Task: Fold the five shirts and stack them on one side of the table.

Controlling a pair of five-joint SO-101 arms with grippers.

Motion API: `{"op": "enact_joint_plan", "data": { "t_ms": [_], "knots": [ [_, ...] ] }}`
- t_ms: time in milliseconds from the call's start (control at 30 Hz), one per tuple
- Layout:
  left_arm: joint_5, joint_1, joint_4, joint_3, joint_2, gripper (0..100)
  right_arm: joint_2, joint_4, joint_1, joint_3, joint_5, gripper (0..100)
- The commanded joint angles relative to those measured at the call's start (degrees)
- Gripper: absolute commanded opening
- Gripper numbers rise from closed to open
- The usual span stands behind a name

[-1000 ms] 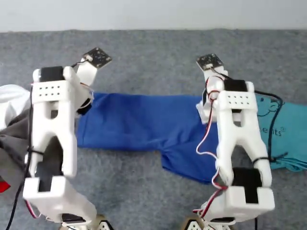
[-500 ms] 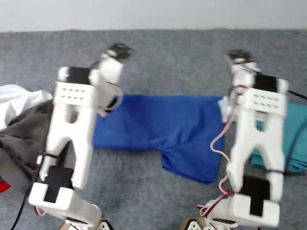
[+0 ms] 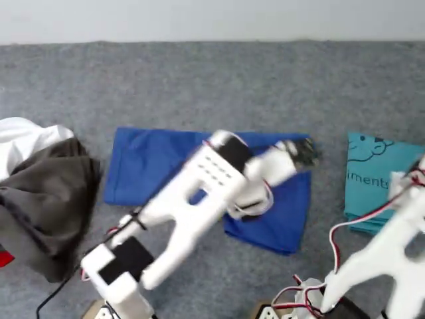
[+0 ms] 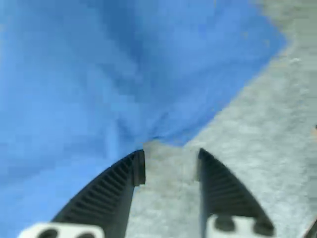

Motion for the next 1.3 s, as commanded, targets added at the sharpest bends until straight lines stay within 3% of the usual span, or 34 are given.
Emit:
{"op": "enact_joint_plan", "data": {
  "t_ms": [0,200,600,700,833,1067,1267],
  "knots": [
    [0.53,4.40,-2.73,-0.75,2.46,20,-2.42,2.24,4.00,-2.29,0.97,1.1],
    [0.44,8.79,-4.40,-4.26,9.76,20,-2.68,2.24,6.29,-2.29,2.55,1.1],
    [0.62,8.62,-1.49,-18.07,29.19,20,-2.68,2.24,7.08,-2.29,2.55,1.1],
    [0.62,8.62,-1.49,-19.91,32.70,14,-2.59,2.24,7.08,-2.29,2.55,1.1],
    [0.44,8.62,-0.35,-23.34,34.37,1,-2.42,2.24,7.08,-2.29,2.55,1.2],
    [0.62,7.56,8.35,-39.43,34.37,1,-2.33,2.24,7.08,-2.29,2.55,1.2],
    [0.35,2.99,9.32,-48.40,34.99,1,-2.33,2.24,6.99,-2.29,2.55,1.2]
  ]
}}
